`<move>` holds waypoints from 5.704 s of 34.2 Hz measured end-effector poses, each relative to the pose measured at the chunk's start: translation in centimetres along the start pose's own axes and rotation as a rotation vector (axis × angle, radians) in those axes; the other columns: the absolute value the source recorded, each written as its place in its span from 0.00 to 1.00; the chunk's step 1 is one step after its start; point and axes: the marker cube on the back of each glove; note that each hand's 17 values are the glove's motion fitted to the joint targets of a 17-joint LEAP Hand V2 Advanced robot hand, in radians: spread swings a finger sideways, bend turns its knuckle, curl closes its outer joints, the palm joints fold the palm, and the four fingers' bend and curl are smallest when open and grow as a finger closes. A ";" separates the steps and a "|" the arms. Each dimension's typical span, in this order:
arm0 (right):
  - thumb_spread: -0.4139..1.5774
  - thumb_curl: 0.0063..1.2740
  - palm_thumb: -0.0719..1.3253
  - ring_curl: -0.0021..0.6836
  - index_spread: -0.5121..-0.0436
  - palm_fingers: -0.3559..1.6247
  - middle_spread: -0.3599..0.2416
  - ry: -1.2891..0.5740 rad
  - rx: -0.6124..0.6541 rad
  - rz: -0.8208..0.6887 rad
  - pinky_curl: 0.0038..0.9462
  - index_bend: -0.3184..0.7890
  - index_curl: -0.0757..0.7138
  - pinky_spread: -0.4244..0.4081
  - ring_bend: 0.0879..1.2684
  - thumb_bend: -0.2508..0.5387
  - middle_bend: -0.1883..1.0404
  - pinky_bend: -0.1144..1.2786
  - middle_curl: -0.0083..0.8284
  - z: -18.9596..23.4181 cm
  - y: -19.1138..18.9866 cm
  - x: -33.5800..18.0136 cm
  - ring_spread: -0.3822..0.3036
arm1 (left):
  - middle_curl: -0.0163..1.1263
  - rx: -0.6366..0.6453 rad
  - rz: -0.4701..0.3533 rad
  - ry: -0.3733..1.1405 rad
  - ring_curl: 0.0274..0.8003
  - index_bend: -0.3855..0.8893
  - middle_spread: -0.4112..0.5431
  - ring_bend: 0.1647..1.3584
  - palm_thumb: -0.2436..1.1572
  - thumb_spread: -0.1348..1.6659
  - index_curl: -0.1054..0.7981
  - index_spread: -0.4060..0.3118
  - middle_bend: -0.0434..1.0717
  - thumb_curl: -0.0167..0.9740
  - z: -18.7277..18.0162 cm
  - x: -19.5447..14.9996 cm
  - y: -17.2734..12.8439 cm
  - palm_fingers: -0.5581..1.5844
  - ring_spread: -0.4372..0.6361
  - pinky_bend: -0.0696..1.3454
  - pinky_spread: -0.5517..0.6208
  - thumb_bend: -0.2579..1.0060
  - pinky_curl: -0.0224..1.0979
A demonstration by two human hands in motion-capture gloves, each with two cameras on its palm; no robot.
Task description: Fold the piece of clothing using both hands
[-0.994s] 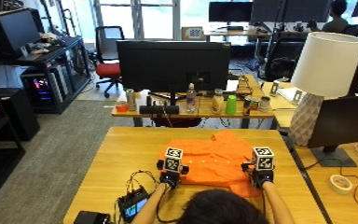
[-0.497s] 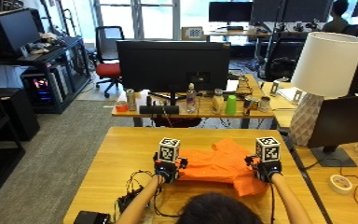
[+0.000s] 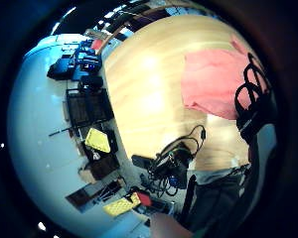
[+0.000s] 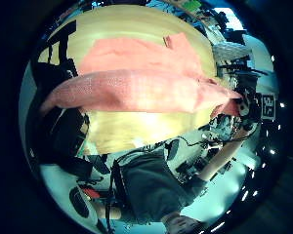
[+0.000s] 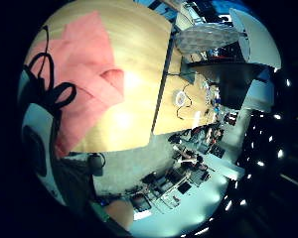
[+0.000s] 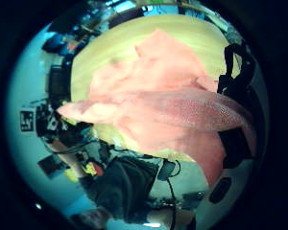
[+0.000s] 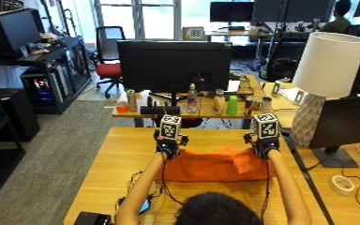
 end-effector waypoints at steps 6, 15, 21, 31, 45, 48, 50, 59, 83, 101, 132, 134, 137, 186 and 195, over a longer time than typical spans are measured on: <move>0.72 0.26 0.87 0.69 0.56 0.86 0.31 -0.015 -0.010 0.050 0.43 0.44 0.66 0.07 0.49 0.30 0.49 0.54 0.63 -2.0 -0.8 -1.2 0.20 | 0.46 -0.010 -0.027 0.020 0.51 0.44 0.07 0.28 0.66 0.73 0.64 0.12 0.33 0.26 -1.1 0.0 -2.1 0.86 0.06 0.43 0.06 0.20 0.37; 0.72 0.25 0.87 0.68 0.56 0.85 0.31 -0.091 -0.030 0.150 0.43 0.45 0.67 0.07 0.49 0.30 0.49 0.54 0.63 -2.7 0.5 -3.2 0.21 | 0.46 -0.014 -0.248 0.071 0.52 0.44 0.07 0.27 0.66 0.73 0.64 0.12 0.33 0.26 -1.5 -0.4 -0.8 0.86 0.06 0.42 0.07 0.19 0.37; 0.73 0.25 0.87 0.69 0.56 0.85 0.30 -0.131 0.402 0.319 0.44 0.44 0.67 0.08 0.49 0.30 0.49 0.55 0.63 -0.8 -3.9 -2.9 0.21 | 0.46 0.042 -0.297 0.115 0.51 0.44 0.07 0.27 0.66 0.74 0.64 0.12 0.33 0.26 1.7 -0.6 -4.3 0.85 0.06 0.42 0.07 0.19 0.37; 0.79 0.22 0.78 0.64 0.46 0.42 0.43 -0.154 0.375 0.402 0.44 0.42 0.64 0.45 0.32 0.27 0.33 0.49 0.56 1.7 -4.0 -1.6 0.38 | 0.44 0.128 -0.369 0.093 0.58 0.29 0.34 0.35 0.49 0.74 0.46 0.45 0.16 0.21 3.8 -1.6 -6.0 0.41 0.27 0.45 0.33 0.15 0.42; 0.84 0.15 0.53 0.50 0.30 0.32 0.44 -0.185 0.223 0.281 0.36 0.40 0.53 0.76 0.20 0.26 0.30 0.44 0.48 1.1 -1.7 -0.3 0.58 | 0.31 0.197 -0.399 0.098 0.51 0.38 0.57 0.44 0.34 0.71 0.39 0.54 0.15 0.20 3.5 -1.5 -4.9 0.31 0.48 0.50 0.59 0.18 0.37; 0.84 0.15 0.51 0.50 0.27 0.32 0.44 -0.191 0.216 0.278 0.36 0.39 0.51 0.78 0.20 0.27 0.30 0.44 0.47 1.2 -1.5 -0.1 0.61 | 0.30 0.213 -0.404 0.092 0.50 0.39 0.59 0.45 0.32 0.71 0.38 0.54 0.16 0.20 3.3 -1.4 -5.0 0.31 0.50 0.51 0.62 0.18 0.37; 0.84 0.14 0.50 0.49 0.26 0.32 0.44 -0.193 0.191 0.292 0.36 0.40 0.50 0.79 0.21 0.28 0.30 0.44 0.47 1.3 -1.2 -0.1 0.62 | 0.29 0.222 -0.407 0.086 0.50 0.39 0.60 0.46 0.32 0.71 0.38 0.53 0.16 0.20 3.3 -1.4 -5.0 0.31 0.51 0.51 0.63 0.18 0.37; 0.85 0.14 0.49 0.49 0.24 0.31 0.44 -0.186 0.026 0.367 0.36 0.40 0.47 0.81 0.22 0.30 0.30 0.43 0.45 2.8 -0.8 -0.7 0.64 | 0.28 0.191 -0.407 0.077 0.48 0.40 0.62 0.48 0.31 0.70 0.38 0.52 0.18 0.21 4.1 -1.1 -5.6 0.30 0.54 0.52 0.67 0.19 0.36; 0.82 0.13 0.37 0.52 0.27 0.32 0.55 -0.332 -0.203 0.413 0.41 0.32 0.35 0.84 0.31 0.26 0.28 0.55 0.42 7.8 2.8 3.1 0.73 | 0.27 0.164 -0.390 0.090 0.44 0.39 0.62 0.51 0.30 0.70 0.37 0.50 0.19 0.23 4.3 -0.9 -5.1 0.29 0.55 0.51 0.68 0.19 0.34; 0.72 0.22 0.58 0.60 0.46 0.67 0.50 -0.221 -0.201 0.391 0.43 0.29 0.19 0.33 0.62 0.45 0.34 0.73 0.44 14.3 0.6 0.1 0.36 | 0.27 0.160 -0.386 0.031 0.41 0.40 0.61 0.50 0.31 0.69 0.37 0.49 0.19 0.25 6.0 -0.8 -6.3 0.29 0.57 0.51 0.69 0.19 0.34; 0.50 0.40 0.81 0.68 0.60 0.82 0.34 -0.147 0.058 0.472 0.47 0.41 0.44 0.17 0.62 0.31 0.50 0.63 0.59 -3.7 -2.6 5.0 0.23 | 0.27 0.185 -0.364 0.155 0.39 0.40 0.60 0.51 0.33 0.69 0.37 0.47 0.20 0.26 4.1 -2.1 -4.2 0.29 0.58 0.50 0.71 0.19 0.33; 0.49 0.41 0.81 0.68 0.61 0.82 0.34 -0.155 -0.029 0.439 0.47 0.40 0.44 0.16 0.62 0.30 0.49 0.63 0.59 -4.0 -2.7 2.5 0.23 | 0.27 0.187 -0.326 0.177 0.39 0.40 0.60 0.51 0.33 0.69 0.37 0.47 0.19 0.26 4.4 -1.0 -4.3 0.29 0.58 0.50 0.71 0.19 0.33; 0.47 0.43 0.81 0.69 0.61 0.81 0.33 -0.134 -0.088 0.399 0.48 0.38 0.44 0.16 0.63 0.29 0.50 0.64 0.60 -4.0 -3.6 -1.4 0.23 | 0.27 0.173 -0.201 0.193 0.39 0.40 0.59 0.51 0.33 0.69 0.37 0.47 0.19 0.26 5.6 2.7 -4.5 0.29 0.58 0.50 0.71 0.19 0.33; 0.74 0.39 0.57 0.64 0.51 0.55 0.49 -0.448 -0.150 0.363 0.46 0.32 0.12 0.32 0.62 0.29 0.53 0.69 0.58 -0.9 -3.7 -21.0 0.37 | 0.27 -0.005 -0.266 0.180 0.36 0.42 0.52 0.43 0.36 0.87 0.46 0.48 0.19 0.22 10.1 -0.1 -1.9 0.33 0.59 0.40 0.73 0.26 0.31; 0.80 0.34 0.56 0.57 0.49 0.51 0.51 -0.460 -0.168 0.244 0.40 0.36 0.17 0.47 0.54 0.30 0.48 0.62 0.54 -3.8 -0.8 -18.8 0.44 | 0.27 -0.005 -0.264 0.141 0.35 0.42 0.52 0.43 0.37 0.89 0.46 0.48 0.19 0.21 9.2 0.2 -1.4 0.33 0.60 0.40 0.73 0.26 0.32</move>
